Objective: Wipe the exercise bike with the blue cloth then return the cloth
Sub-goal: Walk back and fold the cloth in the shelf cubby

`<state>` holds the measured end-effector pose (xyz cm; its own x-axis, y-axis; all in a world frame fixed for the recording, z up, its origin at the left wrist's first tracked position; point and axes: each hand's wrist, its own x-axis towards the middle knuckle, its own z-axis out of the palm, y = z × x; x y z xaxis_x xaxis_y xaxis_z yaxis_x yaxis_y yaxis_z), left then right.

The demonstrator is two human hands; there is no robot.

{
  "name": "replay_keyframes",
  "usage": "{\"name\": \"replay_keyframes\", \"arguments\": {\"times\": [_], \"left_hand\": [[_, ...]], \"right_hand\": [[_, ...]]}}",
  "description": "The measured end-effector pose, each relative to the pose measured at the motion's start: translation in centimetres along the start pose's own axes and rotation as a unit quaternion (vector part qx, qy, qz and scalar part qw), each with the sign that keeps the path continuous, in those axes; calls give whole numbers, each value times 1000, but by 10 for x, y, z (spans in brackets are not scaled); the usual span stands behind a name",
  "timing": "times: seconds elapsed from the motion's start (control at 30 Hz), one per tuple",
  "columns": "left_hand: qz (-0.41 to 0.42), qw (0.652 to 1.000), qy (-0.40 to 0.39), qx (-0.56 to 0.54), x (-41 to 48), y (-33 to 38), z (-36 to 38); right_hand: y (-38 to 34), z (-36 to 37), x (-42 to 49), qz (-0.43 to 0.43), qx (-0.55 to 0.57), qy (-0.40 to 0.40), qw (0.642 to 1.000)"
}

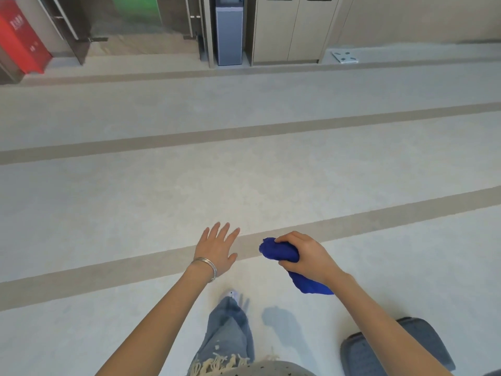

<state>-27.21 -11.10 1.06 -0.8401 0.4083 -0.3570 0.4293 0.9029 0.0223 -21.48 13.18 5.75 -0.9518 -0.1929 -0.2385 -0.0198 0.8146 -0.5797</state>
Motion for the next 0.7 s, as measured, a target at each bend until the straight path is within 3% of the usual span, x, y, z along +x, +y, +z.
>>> {"name": "replay_keyframes", "arguments": {"times": [0.3, 0.7], "left_hand": [[14, 999, 41, 7, 116, -73, -72], [20, 1000, -15, 7, 231, -80, -90]], "right_hand": [[-18, -49, 128, 9, 7, 35, 999], [31, -87, 235, 16, 14, 7, 1000]]}}
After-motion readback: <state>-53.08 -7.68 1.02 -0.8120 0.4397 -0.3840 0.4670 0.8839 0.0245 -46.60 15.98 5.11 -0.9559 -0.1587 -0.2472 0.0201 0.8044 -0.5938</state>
